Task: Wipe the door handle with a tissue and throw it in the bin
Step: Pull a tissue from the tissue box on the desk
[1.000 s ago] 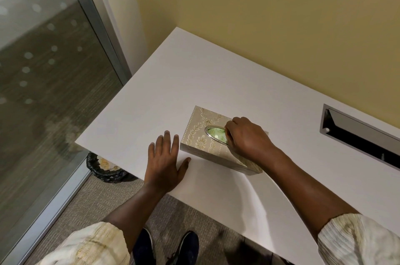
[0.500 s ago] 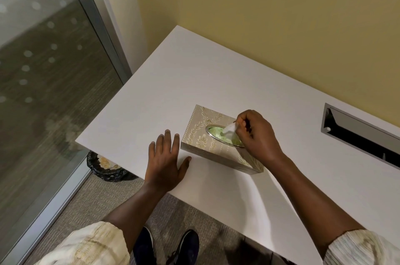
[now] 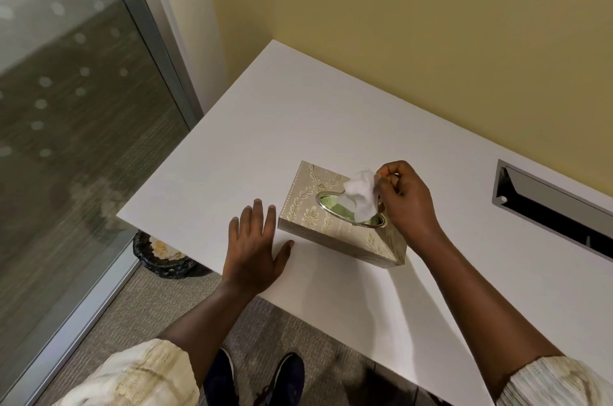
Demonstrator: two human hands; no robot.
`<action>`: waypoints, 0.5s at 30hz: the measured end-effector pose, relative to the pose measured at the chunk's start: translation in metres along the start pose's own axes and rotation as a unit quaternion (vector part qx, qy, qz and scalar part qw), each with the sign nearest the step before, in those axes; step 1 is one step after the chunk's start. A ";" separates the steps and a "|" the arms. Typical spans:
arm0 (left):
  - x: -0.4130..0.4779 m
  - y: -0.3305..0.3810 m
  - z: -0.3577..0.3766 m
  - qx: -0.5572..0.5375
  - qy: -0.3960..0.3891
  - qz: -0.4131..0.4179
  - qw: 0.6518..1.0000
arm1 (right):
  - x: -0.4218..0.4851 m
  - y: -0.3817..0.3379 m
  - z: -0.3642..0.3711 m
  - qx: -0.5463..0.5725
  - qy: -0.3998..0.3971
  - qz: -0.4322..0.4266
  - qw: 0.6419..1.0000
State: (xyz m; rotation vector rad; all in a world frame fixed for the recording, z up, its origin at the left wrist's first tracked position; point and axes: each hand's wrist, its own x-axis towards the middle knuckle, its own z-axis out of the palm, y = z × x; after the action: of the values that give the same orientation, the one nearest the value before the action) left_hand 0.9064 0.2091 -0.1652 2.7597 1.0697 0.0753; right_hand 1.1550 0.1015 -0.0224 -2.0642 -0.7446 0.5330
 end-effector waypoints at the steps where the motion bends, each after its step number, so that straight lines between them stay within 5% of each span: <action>1: 0.000 0.000 0.001 0.002 0.004 0.001 1.000 | -0.001 -0.001 0.000 0.005 -0.002 0.012 1.000; 8: 0.000 0.001 0.004 0.019 0.019 -0.001 1.000 | -0.007 -0.012 -0.005 0.072 -0.058 0.032 0.995; 15: -0.005 -0.006 0.004 -0.066 0.006 -0.009 0.998 | -0.018 -0.034 -0.004 -0.038 -0.063 -0.048 0.996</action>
State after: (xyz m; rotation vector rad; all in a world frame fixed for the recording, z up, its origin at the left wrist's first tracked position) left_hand 0.8997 0.2095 -0.1700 2.6349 1.0539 0.1548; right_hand 1.1335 0.1023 0.0099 -2.0668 -0.9463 0.5919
